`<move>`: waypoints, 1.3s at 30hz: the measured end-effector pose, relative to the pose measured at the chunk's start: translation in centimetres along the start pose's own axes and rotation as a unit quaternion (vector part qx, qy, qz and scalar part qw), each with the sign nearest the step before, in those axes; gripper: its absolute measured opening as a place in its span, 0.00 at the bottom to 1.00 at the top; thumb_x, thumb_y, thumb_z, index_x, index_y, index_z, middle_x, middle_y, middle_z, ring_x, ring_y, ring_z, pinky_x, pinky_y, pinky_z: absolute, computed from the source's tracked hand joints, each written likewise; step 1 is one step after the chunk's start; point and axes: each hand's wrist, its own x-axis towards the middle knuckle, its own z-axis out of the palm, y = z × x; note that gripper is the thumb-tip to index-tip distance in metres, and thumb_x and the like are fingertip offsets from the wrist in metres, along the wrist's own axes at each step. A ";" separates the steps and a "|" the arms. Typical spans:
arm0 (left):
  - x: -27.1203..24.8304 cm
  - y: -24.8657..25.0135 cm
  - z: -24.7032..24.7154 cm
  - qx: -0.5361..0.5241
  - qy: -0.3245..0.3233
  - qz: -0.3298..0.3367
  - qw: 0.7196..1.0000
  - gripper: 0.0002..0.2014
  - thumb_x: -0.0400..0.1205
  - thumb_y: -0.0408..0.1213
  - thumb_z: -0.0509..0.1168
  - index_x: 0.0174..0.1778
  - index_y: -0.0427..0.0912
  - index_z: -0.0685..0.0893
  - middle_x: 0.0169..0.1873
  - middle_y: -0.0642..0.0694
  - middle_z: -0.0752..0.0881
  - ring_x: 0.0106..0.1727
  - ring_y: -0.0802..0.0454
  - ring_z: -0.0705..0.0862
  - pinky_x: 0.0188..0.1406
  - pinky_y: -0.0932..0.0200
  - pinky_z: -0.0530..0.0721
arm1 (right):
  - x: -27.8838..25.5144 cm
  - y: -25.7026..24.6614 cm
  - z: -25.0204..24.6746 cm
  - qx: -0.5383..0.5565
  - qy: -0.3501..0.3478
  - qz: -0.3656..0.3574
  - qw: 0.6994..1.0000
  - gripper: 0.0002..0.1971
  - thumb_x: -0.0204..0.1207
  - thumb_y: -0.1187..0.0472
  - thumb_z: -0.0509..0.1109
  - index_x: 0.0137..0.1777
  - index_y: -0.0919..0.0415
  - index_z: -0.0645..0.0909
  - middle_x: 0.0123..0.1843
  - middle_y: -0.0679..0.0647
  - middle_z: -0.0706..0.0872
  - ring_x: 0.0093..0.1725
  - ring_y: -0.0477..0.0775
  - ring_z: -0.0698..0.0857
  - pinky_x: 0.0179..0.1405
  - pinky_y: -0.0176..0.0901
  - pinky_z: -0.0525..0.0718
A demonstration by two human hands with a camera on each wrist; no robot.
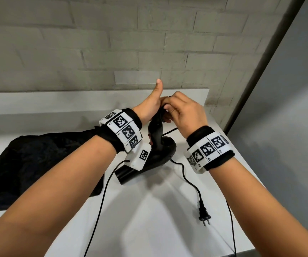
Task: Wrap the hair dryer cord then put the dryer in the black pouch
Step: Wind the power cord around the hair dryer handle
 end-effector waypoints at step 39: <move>-0.3 2.0 0.6 -0.010 0.002 -0.012 1.000 0.25 0.85 0.52 0.48 0.24 0.41 0.67 0.07 0.58 0.58 0.09 0.61 0.55 0.16 0.68 0.70 | 1.3 1.4 -1.3 0.260 -0.005 0.221 0.940 0.18 0.80 0.65 0.56 0.28 0.56 0.72 0.23 0.54 0.76 0.18 0.38 0.73 0.23 0.27 0.69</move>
